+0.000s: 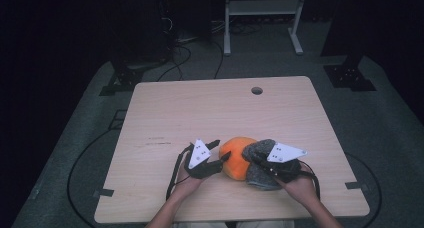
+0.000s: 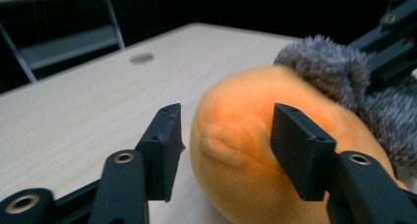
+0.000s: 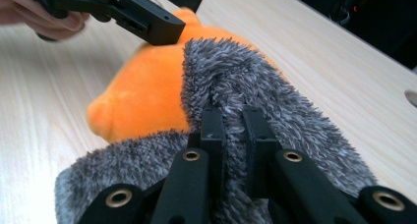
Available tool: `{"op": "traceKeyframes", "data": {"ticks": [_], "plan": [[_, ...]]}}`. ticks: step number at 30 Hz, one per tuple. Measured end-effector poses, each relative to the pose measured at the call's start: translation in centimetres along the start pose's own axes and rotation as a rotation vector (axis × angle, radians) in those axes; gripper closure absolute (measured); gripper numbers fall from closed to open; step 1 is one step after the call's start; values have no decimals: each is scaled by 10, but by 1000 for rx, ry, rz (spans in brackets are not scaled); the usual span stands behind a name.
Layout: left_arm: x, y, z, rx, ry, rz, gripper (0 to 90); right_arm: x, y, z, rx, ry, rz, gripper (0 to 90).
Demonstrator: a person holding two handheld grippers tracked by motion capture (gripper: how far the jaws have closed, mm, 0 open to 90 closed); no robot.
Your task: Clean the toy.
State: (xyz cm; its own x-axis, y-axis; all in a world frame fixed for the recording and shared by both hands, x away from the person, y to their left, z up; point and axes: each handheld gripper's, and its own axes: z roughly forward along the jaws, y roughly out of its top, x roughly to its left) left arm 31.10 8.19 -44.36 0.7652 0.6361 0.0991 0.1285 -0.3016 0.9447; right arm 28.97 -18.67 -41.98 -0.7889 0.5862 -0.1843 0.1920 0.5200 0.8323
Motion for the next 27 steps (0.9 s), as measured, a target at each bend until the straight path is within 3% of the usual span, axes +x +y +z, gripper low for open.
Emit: {"op": "traceKeyframes", "data": {"ticks": [3,6,7,9,12,14,17,19,21,22,24,25,27], "plan": [[-3,0,4,25,10,-4,504,5,2,-3,2,-16,-18,809],[1,-2,4,31,12,-16,509,17,7,-7,-52,48,-59,810],[1,-2,4,31,12,-16,509,17,7,-7,-52,48,-59,810],[3,-3,5,35,11,-33,508,31,11,-3,-71,114,-110,810],[4,-3,4,44,18,-15,502,47,13,9,-27,126,-180,810],[7,-3,4,49,17,-16,472,48,7,14,0,143,-178,810],[9,-4,3,53,11,-35,470,43,2,10,23,129,-175,810],[8,-3,4,52,2,-39,470,39,-4,5,46,127,-147,810],[6,-3,5,49,-2,-36,475,42,-5,2,32,131,-157,811],[6,-3,6,47,-5,-38,476,49,1,3,-10,176,-157,810],[5,-2,6,48,1,-30,475,52,4,5,-20,190,-167,810],[5,-3,5,49,6,-27,466,59,8,10,0,185,-210,810],[7,-4,5,54,2,-36,460,59,7,11,12,184,-215,809]]}}
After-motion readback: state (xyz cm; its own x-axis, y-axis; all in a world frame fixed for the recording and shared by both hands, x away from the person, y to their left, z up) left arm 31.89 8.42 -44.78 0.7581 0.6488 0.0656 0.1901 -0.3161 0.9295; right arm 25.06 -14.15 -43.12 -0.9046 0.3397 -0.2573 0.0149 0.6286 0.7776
